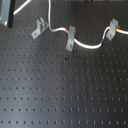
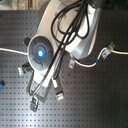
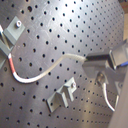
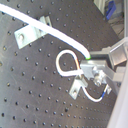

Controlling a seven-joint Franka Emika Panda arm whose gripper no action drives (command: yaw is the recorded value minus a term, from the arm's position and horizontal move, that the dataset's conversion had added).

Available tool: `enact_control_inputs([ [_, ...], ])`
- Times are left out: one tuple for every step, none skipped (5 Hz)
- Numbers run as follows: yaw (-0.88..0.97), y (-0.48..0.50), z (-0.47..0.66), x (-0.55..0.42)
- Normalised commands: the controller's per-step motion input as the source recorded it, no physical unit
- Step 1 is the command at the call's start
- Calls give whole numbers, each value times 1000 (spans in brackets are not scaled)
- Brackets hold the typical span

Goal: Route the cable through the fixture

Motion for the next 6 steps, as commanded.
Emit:
enact_control_inputs([
  [223, 287, 402, -266],
  [294, 315, 308, -301],
  [437, 196, 235, -226],
  [0, -121, 298, -171],
  [-331, -302, 279, -250],
  [-357, -247, 240, -241],
])
